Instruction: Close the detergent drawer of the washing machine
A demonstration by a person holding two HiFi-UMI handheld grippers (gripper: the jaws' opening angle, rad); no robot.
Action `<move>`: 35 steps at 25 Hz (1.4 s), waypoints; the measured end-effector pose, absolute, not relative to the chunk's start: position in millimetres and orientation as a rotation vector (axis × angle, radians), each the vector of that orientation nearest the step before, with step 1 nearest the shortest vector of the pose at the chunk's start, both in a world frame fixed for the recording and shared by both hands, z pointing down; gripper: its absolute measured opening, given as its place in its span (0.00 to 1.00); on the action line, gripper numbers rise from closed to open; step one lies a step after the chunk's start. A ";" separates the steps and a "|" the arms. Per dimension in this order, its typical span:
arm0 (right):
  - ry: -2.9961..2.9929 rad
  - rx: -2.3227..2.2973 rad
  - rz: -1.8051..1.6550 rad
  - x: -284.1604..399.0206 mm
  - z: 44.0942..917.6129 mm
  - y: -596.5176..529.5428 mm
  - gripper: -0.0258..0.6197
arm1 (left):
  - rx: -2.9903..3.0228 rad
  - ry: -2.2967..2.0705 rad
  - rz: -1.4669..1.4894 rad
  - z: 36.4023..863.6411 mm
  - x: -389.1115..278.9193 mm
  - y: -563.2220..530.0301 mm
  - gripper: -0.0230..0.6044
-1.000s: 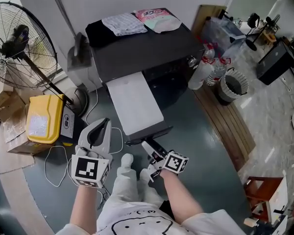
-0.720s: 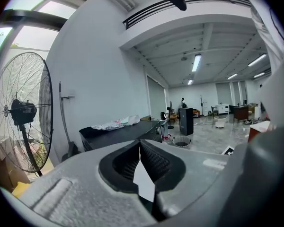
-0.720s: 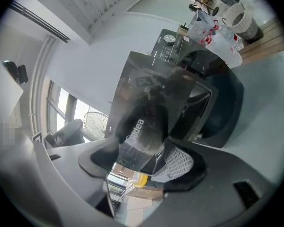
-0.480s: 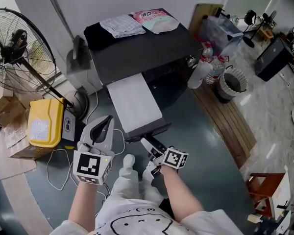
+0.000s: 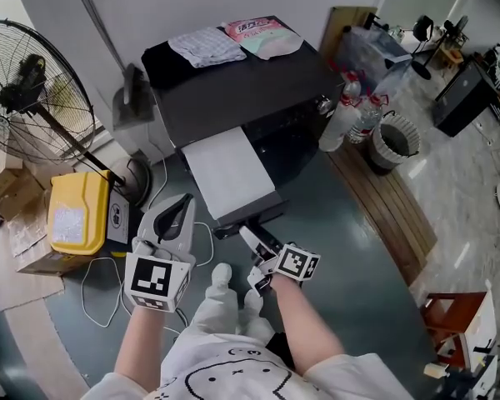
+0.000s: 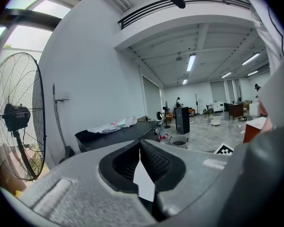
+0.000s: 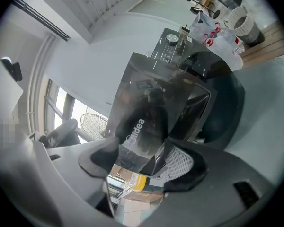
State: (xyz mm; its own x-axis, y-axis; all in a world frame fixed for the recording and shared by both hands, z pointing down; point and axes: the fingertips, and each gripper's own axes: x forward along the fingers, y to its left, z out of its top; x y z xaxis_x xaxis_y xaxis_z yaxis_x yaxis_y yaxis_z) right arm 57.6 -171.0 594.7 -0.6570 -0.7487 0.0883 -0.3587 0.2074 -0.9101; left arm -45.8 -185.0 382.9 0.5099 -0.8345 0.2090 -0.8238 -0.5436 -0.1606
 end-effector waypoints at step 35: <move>2.130 -1.055 -1.445 37.0 590.1 -228.8 0.48 | -2.736 1.481 -0.416 393.4 -58.9 -241.2 0.06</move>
